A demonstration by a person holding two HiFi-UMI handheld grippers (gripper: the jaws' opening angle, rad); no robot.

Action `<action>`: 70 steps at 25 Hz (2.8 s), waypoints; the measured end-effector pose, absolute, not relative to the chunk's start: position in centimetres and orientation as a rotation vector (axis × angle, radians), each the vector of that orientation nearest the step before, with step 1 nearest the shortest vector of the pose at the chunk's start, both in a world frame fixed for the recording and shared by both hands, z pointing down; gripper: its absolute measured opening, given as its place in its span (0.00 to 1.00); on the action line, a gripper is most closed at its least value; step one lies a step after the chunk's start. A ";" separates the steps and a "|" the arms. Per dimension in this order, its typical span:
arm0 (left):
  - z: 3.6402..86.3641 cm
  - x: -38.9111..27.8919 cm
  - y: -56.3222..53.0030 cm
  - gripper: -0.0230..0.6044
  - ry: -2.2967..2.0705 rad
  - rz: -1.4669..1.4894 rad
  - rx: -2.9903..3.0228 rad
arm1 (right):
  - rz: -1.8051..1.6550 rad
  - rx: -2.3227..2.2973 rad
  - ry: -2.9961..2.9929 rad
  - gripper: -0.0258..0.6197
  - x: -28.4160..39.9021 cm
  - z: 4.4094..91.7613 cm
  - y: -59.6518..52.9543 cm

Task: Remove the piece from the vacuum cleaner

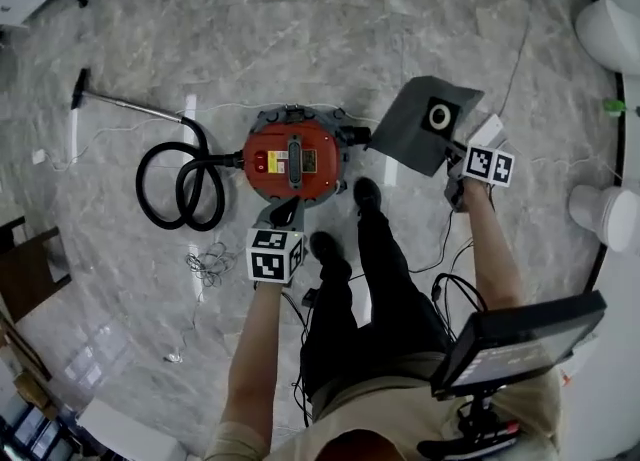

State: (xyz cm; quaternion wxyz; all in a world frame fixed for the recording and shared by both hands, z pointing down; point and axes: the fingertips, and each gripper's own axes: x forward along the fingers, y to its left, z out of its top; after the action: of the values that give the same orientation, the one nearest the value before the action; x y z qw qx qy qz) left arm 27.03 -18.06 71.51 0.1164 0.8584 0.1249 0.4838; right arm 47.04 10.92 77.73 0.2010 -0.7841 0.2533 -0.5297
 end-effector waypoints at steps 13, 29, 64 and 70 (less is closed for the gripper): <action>59.8 22.6 -18.0 0.04 0.374 1.297 2.576 | -1.299 -2.113 0.777 0.07 43.8 64.3 8.1; 47.2 19.3 -16.4 0.04 0.441 1.087 2.751 | -1.297 -2.217 0.967 0.07 36.8 50.6 7.1; 28.6 18.7 -0.5 0.04 0.619 0.399 2.811 | -0.996 -2.125 1.483 0.07 24.5 35.4 13.8; 27.6 16.5 4.8 0.04 0.621 0.459 2.886 | -1.046 -2.105 1.498 0.07 23.8 35.9 19.3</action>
State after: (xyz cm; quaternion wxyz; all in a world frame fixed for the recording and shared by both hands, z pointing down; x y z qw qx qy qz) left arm 16.47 4.85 27.58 0.0770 0.9631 0.2074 0.1530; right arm 23.84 19.33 35.88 0.1762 -0.7434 0.5291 -0.3692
